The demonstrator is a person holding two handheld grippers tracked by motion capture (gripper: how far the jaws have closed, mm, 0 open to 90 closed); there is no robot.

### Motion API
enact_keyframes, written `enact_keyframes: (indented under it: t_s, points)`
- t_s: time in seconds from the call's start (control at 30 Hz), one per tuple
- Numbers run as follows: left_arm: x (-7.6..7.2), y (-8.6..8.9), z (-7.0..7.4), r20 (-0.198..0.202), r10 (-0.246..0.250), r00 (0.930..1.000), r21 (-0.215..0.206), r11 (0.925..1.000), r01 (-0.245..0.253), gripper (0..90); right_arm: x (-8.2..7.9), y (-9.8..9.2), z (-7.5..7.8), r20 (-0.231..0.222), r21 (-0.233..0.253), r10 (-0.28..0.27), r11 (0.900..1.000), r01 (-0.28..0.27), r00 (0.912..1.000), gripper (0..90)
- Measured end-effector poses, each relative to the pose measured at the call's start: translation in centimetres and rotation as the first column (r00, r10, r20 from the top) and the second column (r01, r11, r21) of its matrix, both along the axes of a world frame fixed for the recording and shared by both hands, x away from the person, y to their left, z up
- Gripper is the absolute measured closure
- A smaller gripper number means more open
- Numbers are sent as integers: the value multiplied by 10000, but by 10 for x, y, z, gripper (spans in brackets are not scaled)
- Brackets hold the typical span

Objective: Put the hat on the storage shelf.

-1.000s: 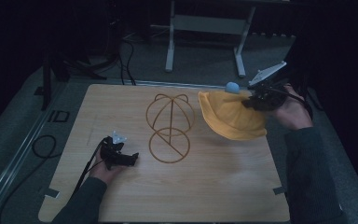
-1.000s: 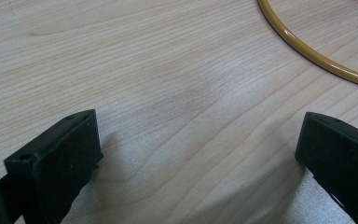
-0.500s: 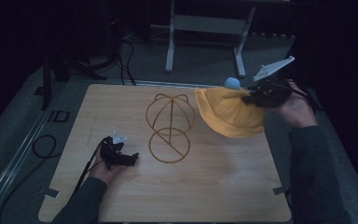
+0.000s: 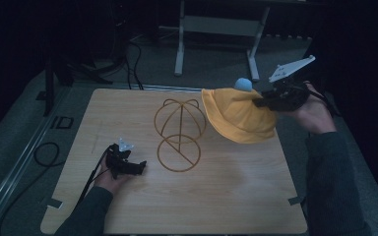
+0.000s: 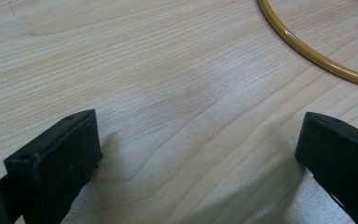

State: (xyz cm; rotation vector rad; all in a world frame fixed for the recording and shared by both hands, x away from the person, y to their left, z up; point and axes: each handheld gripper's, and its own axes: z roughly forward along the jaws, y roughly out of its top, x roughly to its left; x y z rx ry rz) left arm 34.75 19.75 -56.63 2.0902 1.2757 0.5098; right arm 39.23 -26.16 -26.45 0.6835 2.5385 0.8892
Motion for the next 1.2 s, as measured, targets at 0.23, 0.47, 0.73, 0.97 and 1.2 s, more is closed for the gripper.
enact_keyframes:
  t_s: [0.23, 0.47, 0.73, 0.97, 1.2]
  points:
    - [0, 0, 0, 8, 16, 10000, -17, 10000, -15, 1, -2, 9, 4, 84, 93, 285, 9995, -286, 9996, 833]
    - [0, 0, 0, 18, 14, 10000, -9, 10000, -14, 1, -3, 17, 6, 136, 95, 428, 9990, -429, 9990, 833]
    - [0, 0, 0, 17, 9, 10000, -5, 10000, -9, 1, -5, 24, 10, 206, 198, 648, 9977, -652, 9977, 833]
    - [0, 0, 0, 16, 5, 10000, 4, 10000, -5, 1, -4, 34, 14, 290, 232, 785, 9966, -792, 9965, 833]
    - [0, 0, 0, 14, 5, 10000, 3, 10000, -5, 1, -4, 41, 17, 399, 278, 849, 9959, -861, 9956, 833]
